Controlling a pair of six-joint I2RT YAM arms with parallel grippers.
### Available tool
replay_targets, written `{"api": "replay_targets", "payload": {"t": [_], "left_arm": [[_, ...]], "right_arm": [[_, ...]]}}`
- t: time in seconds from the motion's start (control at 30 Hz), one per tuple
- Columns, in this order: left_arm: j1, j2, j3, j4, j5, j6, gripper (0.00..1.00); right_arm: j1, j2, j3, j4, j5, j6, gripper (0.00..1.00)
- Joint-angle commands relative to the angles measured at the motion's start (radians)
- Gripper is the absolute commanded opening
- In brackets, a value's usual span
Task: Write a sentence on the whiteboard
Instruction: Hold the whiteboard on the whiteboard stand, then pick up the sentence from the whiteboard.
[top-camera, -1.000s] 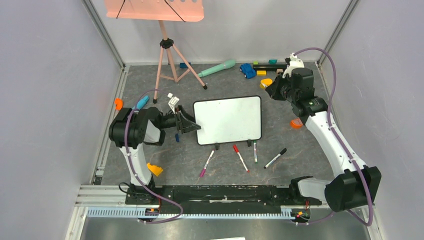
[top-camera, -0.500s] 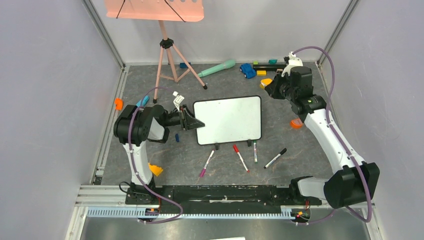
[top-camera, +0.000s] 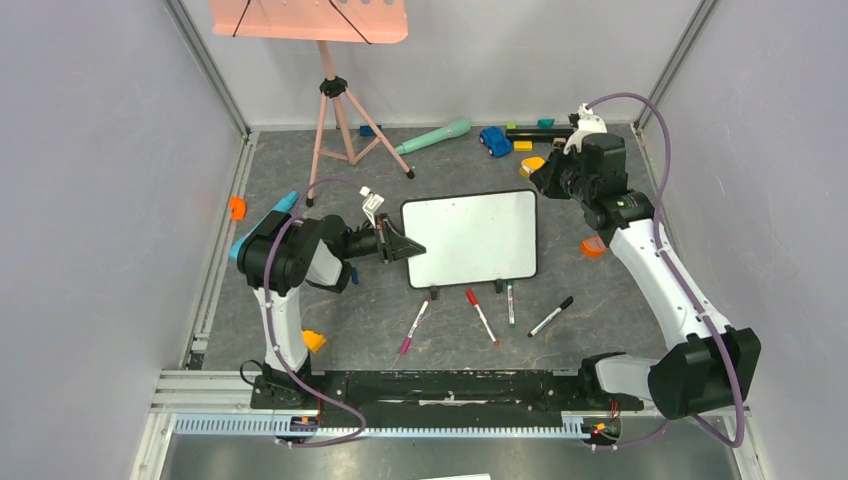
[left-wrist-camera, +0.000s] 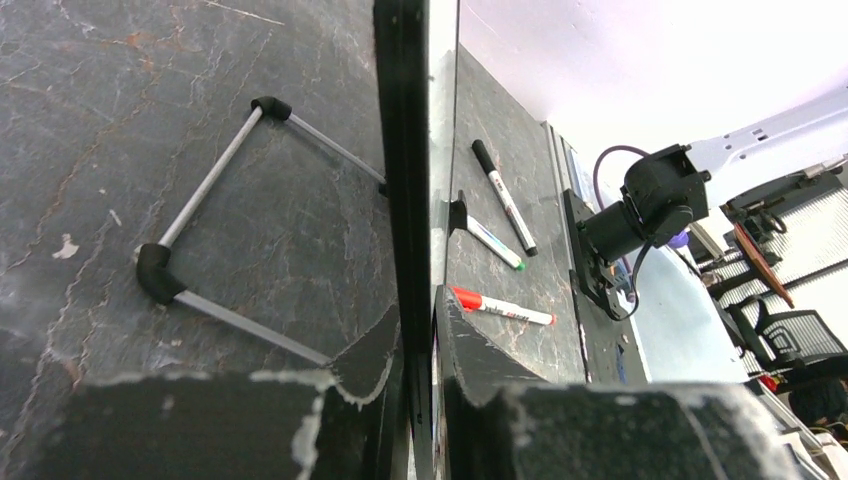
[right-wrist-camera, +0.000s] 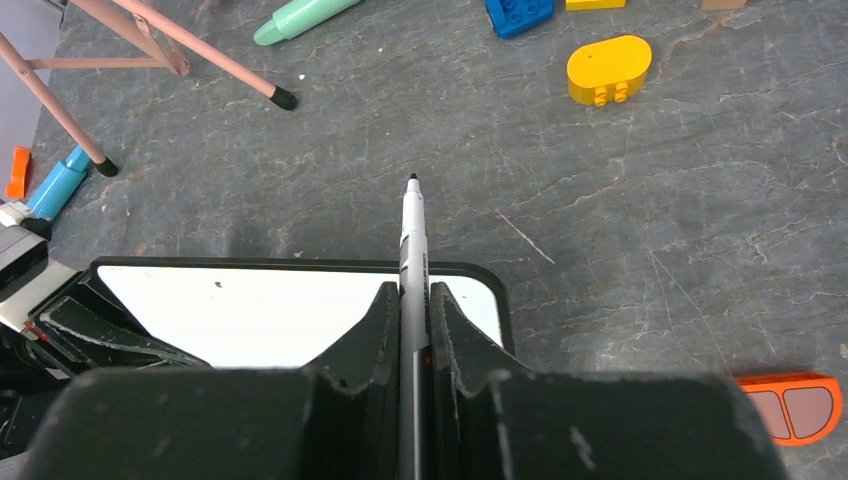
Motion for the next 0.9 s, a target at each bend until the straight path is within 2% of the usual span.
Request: {"api": "replay_targets", "payload": {"t": [0.0,0.1,0.23,0.43,0.6,0.87], "left_arm": [[-0.028,0.014,0.001,0.047,-0.086,0.076,0.16],[-0.016,0.013,0.006,0.047,-0.057,0.066,0.14],[0.028,0.013,-0.004,0.047,-0.042,0.026,0.03],[0.09,-0.015,-0.016,0.047,0.054,0.011,0.02],[0.101,0.004,-0.019,0.047,0.097,0.005,0.02],[0.115,0.03,0.016,0.047,0.043,-0.063,0.02]], "right_arm": [[0.001,-0.043,0.023,0.013,0.001,-0.012,0.0],[0.001,-0.049,0.019,0.015,0.009,-0.017,0.0],[0.001,-0.055,0.019,0.012,0.019,-0.019,0.0],[0.001,-0.057,0.017,0.002,0.026,-0.014,0.0],[0.001,-0.029,0.04,0.0,0.009,0.0,0.0],[0.002,0.033,0.103,-0.004,-0.01,0.012,0.0]]}}
